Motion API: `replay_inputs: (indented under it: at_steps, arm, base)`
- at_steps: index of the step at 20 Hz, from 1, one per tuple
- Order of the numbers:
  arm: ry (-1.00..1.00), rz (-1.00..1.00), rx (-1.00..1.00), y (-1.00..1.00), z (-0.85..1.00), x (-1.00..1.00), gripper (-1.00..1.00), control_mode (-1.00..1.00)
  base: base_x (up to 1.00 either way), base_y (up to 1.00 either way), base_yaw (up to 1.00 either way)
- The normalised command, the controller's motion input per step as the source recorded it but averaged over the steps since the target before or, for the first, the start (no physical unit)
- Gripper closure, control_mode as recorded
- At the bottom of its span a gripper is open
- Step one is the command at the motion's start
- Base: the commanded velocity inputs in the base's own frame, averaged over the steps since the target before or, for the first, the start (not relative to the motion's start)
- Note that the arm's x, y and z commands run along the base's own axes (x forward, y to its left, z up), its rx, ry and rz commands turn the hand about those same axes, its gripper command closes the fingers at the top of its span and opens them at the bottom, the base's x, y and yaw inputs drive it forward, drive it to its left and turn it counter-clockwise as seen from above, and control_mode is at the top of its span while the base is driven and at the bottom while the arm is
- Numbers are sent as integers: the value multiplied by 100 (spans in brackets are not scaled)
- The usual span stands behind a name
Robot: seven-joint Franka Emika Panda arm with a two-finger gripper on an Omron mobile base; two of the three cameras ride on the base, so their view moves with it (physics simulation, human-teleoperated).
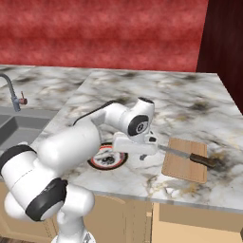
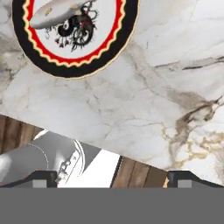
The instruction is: Pick up the knife from the drawer and place it on the cutting board. Then place the meat from the plate to the cutting board.
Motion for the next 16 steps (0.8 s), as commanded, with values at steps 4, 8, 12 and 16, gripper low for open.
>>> replay_inputs:
  at_steps: [4, 8, 12, 16]
  arm:
    - [-7, -43, 7, 45, 1, -4, -100, -100]
    - [-7, -41, 5, 49, 4, 0, -100, -100]
    - [-5, -39, 0, 60, 0, 8, -100, -100]
    - [-2, -34, -8, 77, 0, 23, -100, -100]
  base:
    - [0, 0, 0]
    - [0, 0, 0]
    - [0, 0, 0]
    - [0, 0, 0]
